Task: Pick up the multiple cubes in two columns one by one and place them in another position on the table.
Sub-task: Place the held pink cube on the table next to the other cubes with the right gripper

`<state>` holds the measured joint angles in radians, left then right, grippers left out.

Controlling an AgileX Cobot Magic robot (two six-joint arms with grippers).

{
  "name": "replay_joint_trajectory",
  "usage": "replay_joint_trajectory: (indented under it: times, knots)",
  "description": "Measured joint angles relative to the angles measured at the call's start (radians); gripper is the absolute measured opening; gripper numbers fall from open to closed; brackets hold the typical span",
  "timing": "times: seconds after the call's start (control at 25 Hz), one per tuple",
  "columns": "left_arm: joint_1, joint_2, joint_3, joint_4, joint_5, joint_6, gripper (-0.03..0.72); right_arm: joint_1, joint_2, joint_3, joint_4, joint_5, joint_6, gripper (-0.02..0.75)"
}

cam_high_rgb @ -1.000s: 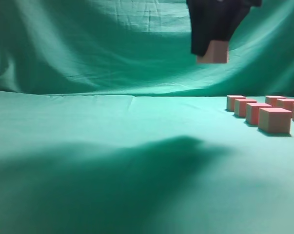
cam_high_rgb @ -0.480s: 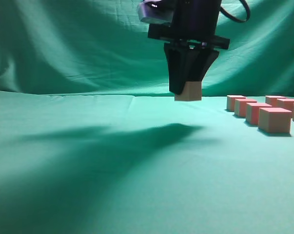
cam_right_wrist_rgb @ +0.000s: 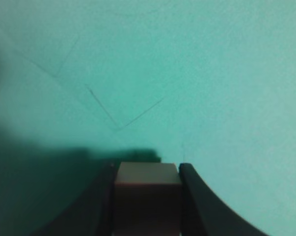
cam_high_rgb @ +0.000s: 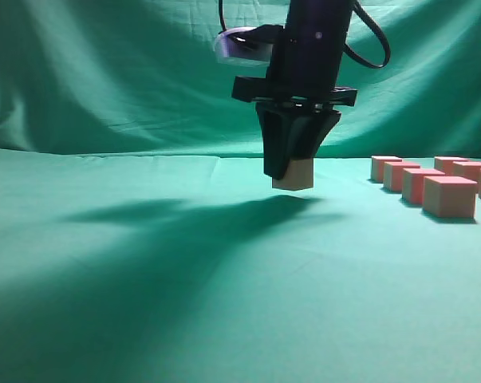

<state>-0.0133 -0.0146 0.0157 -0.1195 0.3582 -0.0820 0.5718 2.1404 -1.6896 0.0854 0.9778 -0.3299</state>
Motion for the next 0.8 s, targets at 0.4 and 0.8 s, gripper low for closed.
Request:
replay_joint_trajectory:
  times: [0.4,0.8]
  knots:
    - [0.000,0.000,0.000,0.000,0.000,0.000,0.000,0.000,0.022,-0.001,-0.008,-0.002,-0.002,0.258]
    - [0.000,0.000,0.000,0.000,0.000,0.000,0.000,0.000,0.022,-0.001,-0.009,0.004,-0.002,0.372]
